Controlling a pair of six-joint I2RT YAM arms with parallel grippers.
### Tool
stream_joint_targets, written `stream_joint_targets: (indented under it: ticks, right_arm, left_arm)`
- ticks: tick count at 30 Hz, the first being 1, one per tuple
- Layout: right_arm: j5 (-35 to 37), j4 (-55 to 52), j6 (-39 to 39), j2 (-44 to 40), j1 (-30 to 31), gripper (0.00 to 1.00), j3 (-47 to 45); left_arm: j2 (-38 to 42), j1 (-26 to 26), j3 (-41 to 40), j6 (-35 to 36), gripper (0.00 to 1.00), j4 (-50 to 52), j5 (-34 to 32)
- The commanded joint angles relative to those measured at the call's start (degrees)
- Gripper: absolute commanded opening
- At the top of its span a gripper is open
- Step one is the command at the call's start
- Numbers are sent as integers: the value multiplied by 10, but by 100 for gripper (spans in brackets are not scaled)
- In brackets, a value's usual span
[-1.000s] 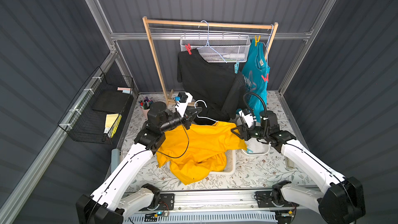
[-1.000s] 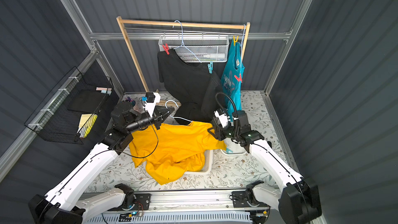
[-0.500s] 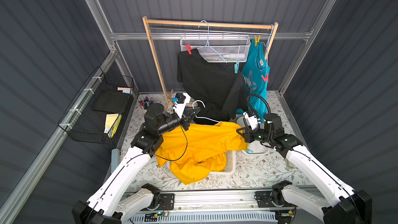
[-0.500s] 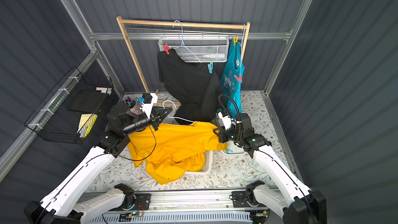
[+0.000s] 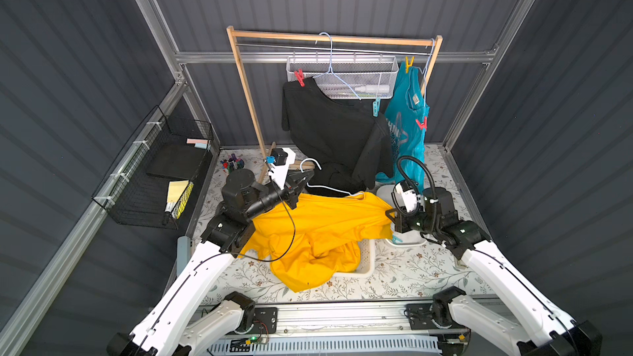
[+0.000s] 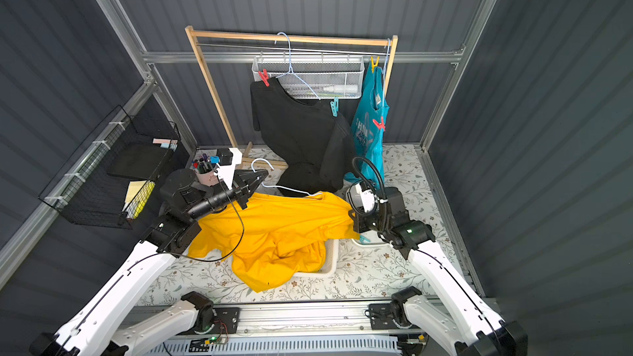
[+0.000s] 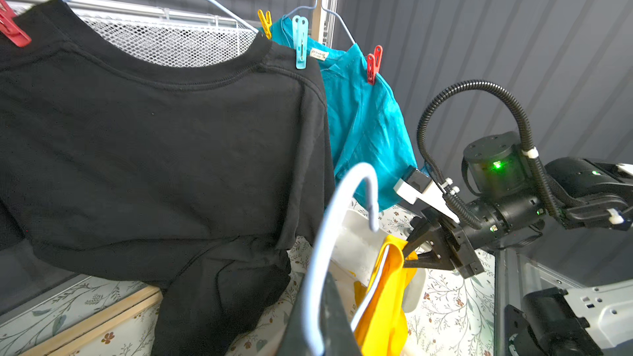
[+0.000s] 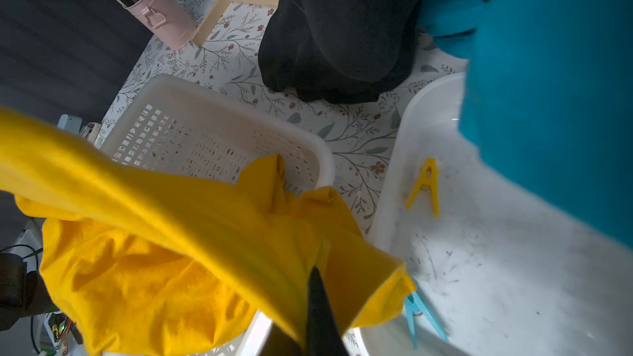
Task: Remove the clothespins securing t-shirts to the hanger
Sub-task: Remove the T-shirt from the hanger.
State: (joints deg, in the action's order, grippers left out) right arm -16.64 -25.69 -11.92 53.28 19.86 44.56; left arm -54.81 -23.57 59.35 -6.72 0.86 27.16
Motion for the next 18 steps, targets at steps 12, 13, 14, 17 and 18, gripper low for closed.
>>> stream_joint_targets:
  ticks: [12,13,14,17,18]
  right_arm:
    - [47,-47,16,-10,-30,0,-15]
    - [41,-44,17,-9,-30,0,-14]
    - [30,-41,22,-8,-30,0,-12]
    - [-62,-22,45,-10,-30,0,-2]
    - [-94,-11,51,-12,-29,0,2]
  left_arm:
    - [55,2,3,-12,0,-13,-130]
    - [56,3,1,-12,0,-15,-132]
    - [57,2,0,-12,0,-15,-134]
    - [58,2,-2,-12,0,-14,-138]
    - [58,2,-4,-12,0,-15,-140]
